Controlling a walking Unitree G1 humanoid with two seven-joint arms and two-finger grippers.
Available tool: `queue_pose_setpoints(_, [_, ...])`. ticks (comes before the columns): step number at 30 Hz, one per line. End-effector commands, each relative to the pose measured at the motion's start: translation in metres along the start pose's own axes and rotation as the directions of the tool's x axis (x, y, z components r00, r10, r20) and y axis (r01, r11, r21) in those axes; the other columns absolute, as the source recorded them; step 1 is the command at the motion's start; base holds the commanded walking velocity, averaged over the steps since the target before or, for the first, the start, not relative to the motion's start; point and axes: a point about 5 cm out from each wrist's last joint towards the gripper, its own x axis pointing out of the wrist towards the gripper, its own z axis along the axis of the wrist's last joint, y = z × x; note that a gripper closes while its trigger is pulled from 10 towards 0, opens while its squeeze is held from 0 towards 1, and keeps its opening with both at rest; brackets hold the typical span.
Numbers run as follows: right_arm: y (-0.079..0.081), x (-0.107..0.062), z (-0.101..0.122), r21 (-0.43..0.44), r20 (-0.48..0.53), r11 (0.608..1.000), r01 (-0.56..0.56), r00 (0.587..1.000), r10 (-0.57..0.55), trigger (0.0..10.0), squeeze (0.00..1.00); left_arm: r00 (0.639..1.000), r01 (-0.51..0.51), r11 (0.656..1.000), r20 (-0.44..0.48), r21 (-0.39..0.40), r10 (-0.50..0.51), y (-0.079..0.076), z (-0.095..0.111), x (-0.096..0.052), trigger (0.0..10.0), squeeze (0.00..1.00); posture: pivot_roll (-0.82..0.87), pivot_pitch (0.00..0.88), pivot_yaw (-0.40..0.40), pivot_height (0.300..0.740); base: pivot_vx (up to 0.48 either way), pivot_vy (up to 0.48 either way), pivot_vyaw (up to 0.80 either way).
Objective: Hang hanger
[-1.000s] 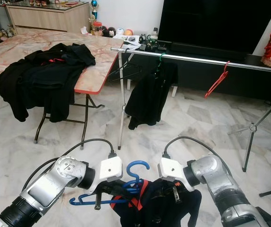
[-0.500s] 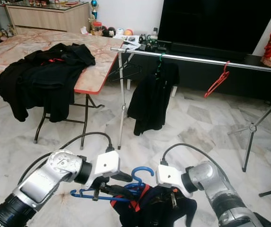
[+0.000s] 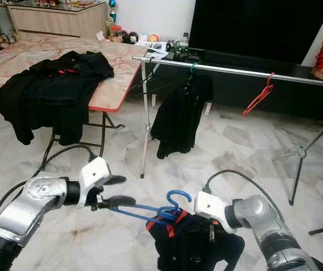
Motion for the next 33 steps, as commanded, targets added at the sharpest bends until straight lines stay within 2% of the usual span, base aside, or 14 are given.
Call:
queue_pose_setpoints(1, [-0.016,-0.014,0.018,-0.019,0.091,0.996,0.093,0.992,-0.091,0.0,0.00,0.997,-0.073,0.996,-0.011,-0.050,0.072,0.004,-0.012,-0.002,10.0,1.00,0.08,0.000,-0.101,0.740,0.000,0.000,0.00])
queue_pose_setpoints(2, [-0.018,-0.015,0.021,-0.018,0.106,0.994,0.108,0.989,-0.105,0.0,0.00,0.996,-0.093,0.993,-0.021,-0.070,0.092,0.004,-0.016,-0.002,10.0,1.00,0.08,0.000,-0.101,0.740,0.000,0.000,0.00])
queue_pose_setpoints(3, [-0.021,-0.016,0.024,-0.025,0.120,0.992,0.124,0.985,-0.121,0.0,0.00,0.992,-0.124,0.989,-0.036,-0.077,0.122,0.006,-0.021,-0.001,10.0,0.83,0.08,0.000,-0.103,0.740,0.000,0.000,0.00])
queue_pose_setpoints(5, [-0.027,-0.021,0.033,-0.053,0.140,0.984,0.168,0.977,-0.159,0.0,0.00,0.977,-0.207,0.970,-0.074,-0.128,0.199,0.007,-0.034,0.001,10.0,0.58,0.08,0.000,-0.105,0.740,0.000,0.000,0.00])
queue_pose_setpoints(6, [-0.029,-0.022,0.035,-0.063,0.138,0.982,0.176,0.976,-0.166,0.0,0.00,0.972,-0.230,0.962,-0.078,-0.149,0.220,0.008,-0.037,0.002,10.0,0.33,0.08,0.000,-0.109,0.740,0.000,0.000,0.00])
queue_pose_setpoints(7, [-0.030,-0.023,0.036,-0.069,0.136,0.981,0.180,0.976,-0.170,0.0,0.00,0.969,-0.243,0.957,-0.079,-0.161,0.233,0.008,-0.039,0.003,10.0,0.33,0.08,0.000,-0.109,0.740,0.000,0.000,0.00])
queue_pose_setpoints(8, [-0.031,-0.025,0.038,-0.076,0.139,0.979,0.187,0.975,-0.175,0.0,0.00,0.965,-0.260,0.951,-0.082,-0.170,0.249,0.007,-0.042,0.004,10.0,0.10,0.08,0.000,-0.111,0.740,0.000,0.000,0.00])
queue_pose_setpoints(9, [-0.032,-0.026,0.039,-0.081,0.141,0.978,0.191,0.974,-0.179,0.0,0.00,0.962,-0.269,0.947,-0.085,-0.176,0.258,0.007,-0.044,0.004,10.0,0.10,0.08,0.000,-0.113,0.740,0.000,0.000,0.00])
queue_pose_setpoints(10, [-0.033,-0.027,0.041,-0.086,0.146,0.977,0.197,0.972,-0.183,0.0,0.00,0.961,-0.275,0.944,-0.086,-0.185,0.263,0.006,-0.047,0.005,10.0,0.00,0.08,0.000,-0.114,0.740,0.000,0.000,0.00])
queue_pose_setpoints(13, [-0.036,-0.029,0.048,-0.092,0.180,0.975,0.202,0.966,-0.184,0.0,0.00,0.965,-0.258,0.940,-0.105,-0.223,0.240,-0.003,-0.057,0.010,10.0,0.00,0.07,0.000,-0.117,0.740,0.000,0.000,0.00])
queue_pose_setpoints(16, [-0.035,-0.028,0.056,-0.128,0.200,0.977,0.169,0.969,-0.142,0.0,0.00,0.982,-0.180,0.947,-0.107,-0.265,0.156,-0.023,-0.069,0.023,10.0,0.00,0.06,0.000,-0.117,0.740,0.000,0.000,0.00])
queue_pose_setpoints(18, [-0.035,-0.028,0.061,-0.142,0.212,0.976,0.164,0.968,-0.132,0.0,0.00,0.984,-0.171,0.946,-0.091,-0.275,0.151,-0.026,-0.069,0.027,10.0,0.00,0.06,0.000,-0.117,0.740,0.000,0.000,0.00])
queue_pose_setpoints(20, [-0.036,-0.031,0.066,-0.177,0.217,0.971,0.158,0.969,-0.118,0.0,0.00,0.982,-0.185,0.931,-0.087,-0.313,0.166,-0.025,-0.072,0.032,10.0,0.00,0.06,0.000,-0.116,0.740,0.000,0.000,0.00])
queue_pose_setpoints(33, [-0.033,-0.033,0.072,-0.215,0.222,0.969,0.126,0.972,-0.077,0.0,0.00,0.982,-0.190,0.903,-0.062,-0.386,0.181,-0.021,-0.076,0.043,10.0,0.00,0.03,0.000,-0.113,0.740,0.000,0.000,0.00])
